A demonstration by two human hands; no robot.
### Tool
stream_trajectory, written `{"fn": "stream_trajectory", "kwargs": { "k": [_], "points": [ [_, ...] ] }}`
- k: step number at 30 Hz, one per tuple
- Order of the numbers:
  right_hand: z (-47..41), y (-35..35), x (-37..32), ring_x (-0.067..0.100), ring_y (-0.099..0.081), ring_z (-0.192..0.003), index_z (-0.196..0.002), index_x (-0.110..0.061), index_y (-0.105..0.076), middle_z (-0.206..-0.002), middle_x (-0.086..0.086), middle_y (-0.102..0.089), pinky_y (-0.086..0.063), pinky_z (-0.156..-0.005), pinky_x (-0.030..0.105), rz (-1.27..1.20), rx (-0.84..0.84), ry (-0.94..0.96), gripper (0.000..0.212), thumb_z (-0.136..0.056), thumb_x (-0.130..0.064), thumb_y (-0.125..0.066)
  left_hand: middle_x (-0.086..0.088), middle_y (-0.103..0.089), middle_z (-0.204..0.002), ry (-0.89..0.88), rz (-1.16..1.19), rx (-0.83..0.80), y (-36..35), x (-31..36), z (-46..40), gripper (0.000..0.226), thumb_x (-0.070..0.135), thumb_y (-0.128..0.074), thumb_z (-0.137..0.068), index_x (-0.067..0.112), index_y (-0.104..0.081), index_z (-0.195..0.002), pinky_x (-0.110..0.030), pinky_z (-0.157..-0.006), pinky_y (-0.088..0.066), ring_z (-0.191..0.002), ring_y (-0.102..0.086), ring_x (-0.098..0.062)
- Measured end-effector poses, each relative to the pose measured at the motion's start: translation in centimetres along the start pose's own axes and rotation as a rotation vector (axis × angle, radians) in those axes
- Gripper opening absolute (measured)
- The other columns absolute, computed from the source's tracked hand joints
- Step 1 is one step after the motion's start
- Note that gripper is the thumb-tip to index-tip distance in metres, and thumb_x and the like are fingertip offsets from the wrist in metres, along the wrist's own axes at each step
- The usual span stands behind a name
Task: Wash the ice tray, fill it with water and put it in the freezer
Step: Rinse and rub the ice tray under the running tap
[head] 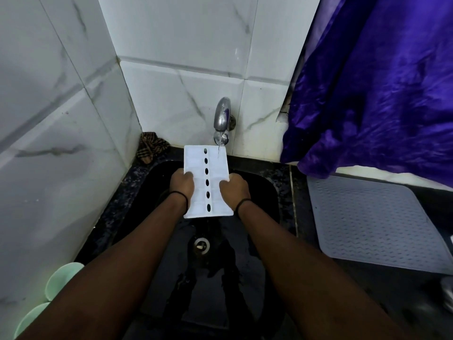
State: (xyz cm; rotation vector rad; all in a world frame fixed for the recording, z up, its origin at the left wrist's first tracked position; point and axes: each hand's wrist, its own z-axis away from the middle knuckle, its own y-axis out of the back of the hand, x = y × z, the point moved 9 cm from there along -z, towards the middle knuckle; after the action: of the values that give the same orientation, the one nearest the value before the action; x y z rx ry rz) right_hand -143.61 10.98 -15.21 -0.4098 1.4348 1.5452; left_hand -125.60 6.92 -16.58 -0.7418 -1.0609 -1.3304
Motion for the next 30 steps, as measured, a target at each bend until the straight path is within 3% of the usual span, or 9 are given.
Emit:
{"fn": "stream_trajectory", "kwargs": {
  "k": [3,5,7,10,15,17,19,23,30],
  "points": [
    [0.6,-1.0,0.8,0.026,-0.057,-0.079,-0.088,-0.005,-0.059,-0.086,0.009,-0.061,-0.046,-0.073,0.03,-0.24,-0.023,-0.083,0.011,-0.089,-0.007,-0.048,-0.018,-0.063,-0.107,-0.015,0.013,0.012,0.1,0.0,0.3,0.025,0.009,-0.043,-0.093,0.003,-0.059,-0.111,-0.042,-0.084,-0.051,-0.099,-0.061,-0.038],
    [1.0,-1.8,1.1,0.025,-0.055,-0.075,-0.086,-0.006,-0.056,-0.082,0.01,-0.057,-0.046,-0.07,0.033,-0.457,-0.089,-0.176,0.014,-0.09,-0.001,-0.044,-0.017,-0.063,-0.108,-0.027,0.014,0.015,0.3,0.0,0.5,0.026,0.009,-0.043,-0.093,0.003,-0.06,-0.112,-0.045,-0.087,-0.052,-0.098,-0.061,-0.037],
    [1.1,-2.4,1.5,0.029,-0.056,-0.085,-0.087,-0.006,-0.057,-0.092,0.016,-0.057,-0.05,-0.08,0.041,-0.579,-0.193,-0.279,0.018,-0.09,0.002,-0.041,-0.017,-0.063,-0.108,-0.045,0.023,0.014,0.4,0.0,0.6,0.026,0.009,-0.042,-0.093,0.003,-0.06,-0.112,-0.043,-0.087,-0.051,-0.095,-0.06,-0.033],
    [1.8,-3.1,2.1,0.035,-0.06,-0.098,-0.108,-0.003,-0.061,-0.109,0.02,-0.061,-0.047,-0.099,0.056,-0.662,-0.334,-0.428,0.026,-0.091,-0.002,-0.042,-0.014,-0.062,-0.1,-0.083,0.05,0.003,0.3,0.1,0.8,0.022,0.008,-0.043,-0.093,0.004,-0.06,-0.106,-0.039,-0.082,-0.049,-0.089,-0.058,-0.028],
    [2.3,-4.0,1.6,0.045,-0.056,-0.121,-0.126,-0.001,-0.058,-0.13,0.026,-0.059,-0.039,-0.104,0.063,-0.726,-0.417,-0.428,0.038,-0.091,0.004,-0.043,-0.013,-0.062,-0.097,-0.067,0.133,-0.022,0.3,-0.5,1.1,0.018,0.004,-0.043,-0.092,0.009,-0.059,-0.099,-0.041,-0.082,-0.05,-0.088,-0.059,-0.027],
    [2.2,-4.2,1.4,0.047,-0.055,-0.122,-0.132,0.002,-0.055,-0.132,0.027,-0.058,-0.04,-0.103,0.064,-0.713,-0.427,-0.378,0.043,-0.09,0.01,-0.048,-0.009,-0.063,-0.092,-0.038,0.162,-0.032,0.3,-1.2,1.2,0.021,0.003,-0.043,-0.091,0.008,-0.06,-0.103,-0.035,-0.073,-0.051,-0.081,-0.06,-0.026],
    [2.1,-4.0,1.5,0.046,-0.059,-0.117,-0.131,0.002,-0.055,-0.129,0.027,-0.061,-0.045,-0.1,0.061,-0.672,-0.411,-0.343,0.045,-0.087,0.012,-0.055,-0.004,-0.063,-0.087,-0.007,0.189,-0.044,0.4,-1.8,1.3,0.025,0.003,-0.043,-0.092,0.007,-0.061,-0.11,-0.029,-0.062,-0.049,-0.073,-0.06,-0.02],
    [1.4,-3.6,1.3,0.036,-0.066,-0.102,-0.122,0.003,-0.061,-0.12,0.022,-0.066,-0.054,-0.089,0.046,-0.552,-0.333,-0.26,0.038,-0.084,0.009,-0.066,-0.01,-0.063,-0.096,0.048,0.188,-0.06,0.7,-2.6,1.2,0.027,0.006,-0.042,-0.093,0.008,-0.059,-0.114,-0.028,-0.064,-0.049,-0.076,-0.06,-0.023],
    [-0.2,-2.5,1.2,0.026,-0.071,-0.087,-0.089,-0.012,-0.071,-0.097,0.01,-0.074,-0.059,-0.085,0.043,-0.356,-0.058,-0.158,0.013,-0.077,-0.013,-0.076,-0.01,-0.061,-0.098,0.052,0.212,-0.032,0.6,-1.9,0.9,0.028,0.005,-0.041,-0.094,0.006,-0.057,-0.117,-0.028,-0.062,-0.047,-0.073,-0.058,-0.02]
  ]
}}
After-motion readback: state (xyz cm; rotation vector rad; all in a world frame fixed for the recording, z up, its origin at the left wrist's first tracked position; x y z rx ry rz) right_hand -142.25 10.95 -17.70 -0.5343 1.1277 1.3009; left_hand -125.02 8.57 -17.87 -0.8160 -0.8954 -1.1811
